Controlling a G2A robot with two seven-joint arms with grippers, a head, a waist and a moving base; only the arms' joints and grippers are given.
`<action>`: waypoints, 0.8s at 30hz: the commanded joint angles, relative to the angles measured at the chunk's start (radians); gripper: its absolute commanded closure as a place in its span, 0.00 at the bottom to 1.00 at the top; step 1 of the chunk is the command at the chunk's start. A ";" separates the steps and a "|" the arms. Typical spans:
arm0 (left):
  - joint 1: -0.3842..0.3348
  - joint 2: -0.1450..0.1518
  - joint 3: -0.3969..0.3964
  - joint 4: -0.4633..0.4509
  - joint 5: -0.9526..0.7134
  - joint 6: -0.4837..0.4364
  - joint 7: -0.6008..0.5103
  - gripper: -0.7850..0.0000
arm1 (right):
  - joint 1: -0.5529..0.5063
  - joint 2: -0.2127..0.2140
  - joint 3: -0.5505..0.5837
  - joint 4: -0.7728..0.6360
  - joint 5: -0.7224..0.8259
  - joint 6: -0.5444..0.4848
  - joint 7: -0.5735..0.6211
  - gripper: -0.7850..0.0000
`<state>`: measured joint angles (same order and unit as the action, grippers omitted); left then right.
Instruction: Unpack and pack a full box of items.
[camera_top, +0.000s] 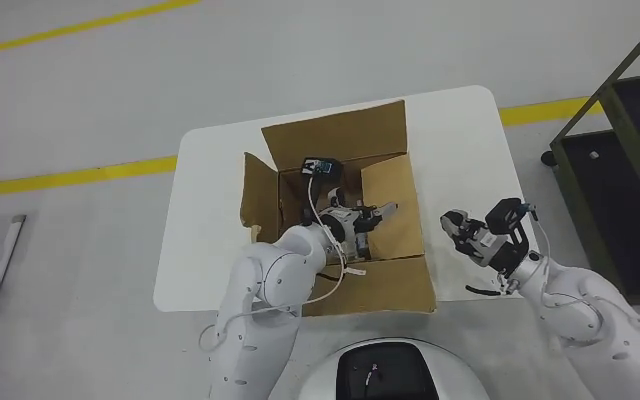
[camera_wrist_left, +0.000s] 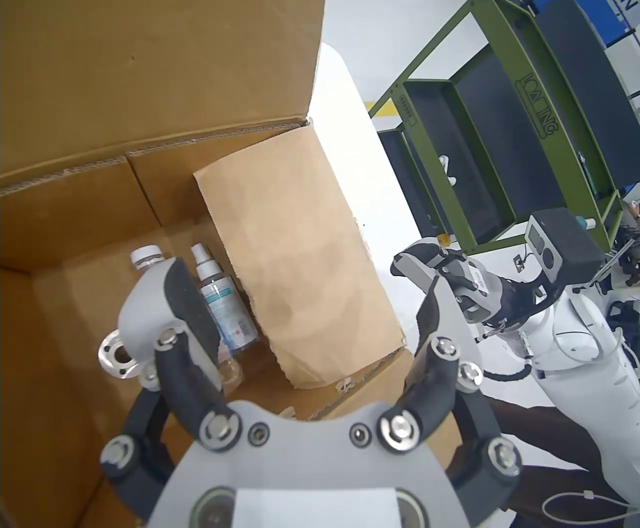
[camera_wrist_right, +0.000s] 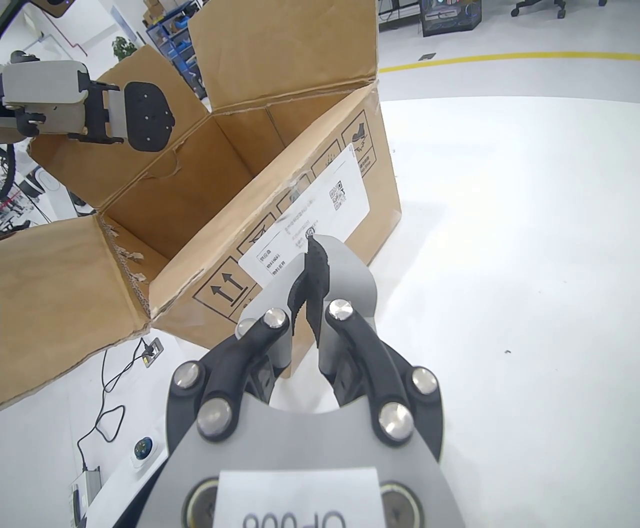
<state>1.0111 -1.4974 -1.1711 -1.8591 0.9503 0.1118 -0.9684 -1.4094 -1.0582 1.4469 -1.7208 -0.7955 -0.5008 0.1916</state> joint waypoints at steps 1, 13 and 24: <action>0.011 -0.004 0.002 0.029 -0.051 0.031 0.043 0.00 | 0.004 -0.001 -0.005 0.002 -0.002 -0.002 0.002 1.00; -0.090 -0.019 0.082 0.308 -0.077 -0.015 0.200 0.00 | 0.008 -0.002 -0.010 0.006 -0.007 -0.008 0.008 1.00; -0.074 -0.024 0.050 0.349 -0.212 0.041 0.250 0.00 | 0.004 -0.005 -0.028 0.006 -0.009 -0.014 0.009 1.00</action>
<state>0.9334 -1.5203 -1.1160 -1.5091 0.7755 0.1468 -0.7206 -1.4064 -1.0633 1.4211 -1.7152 -0.8040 -0.5131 0.1994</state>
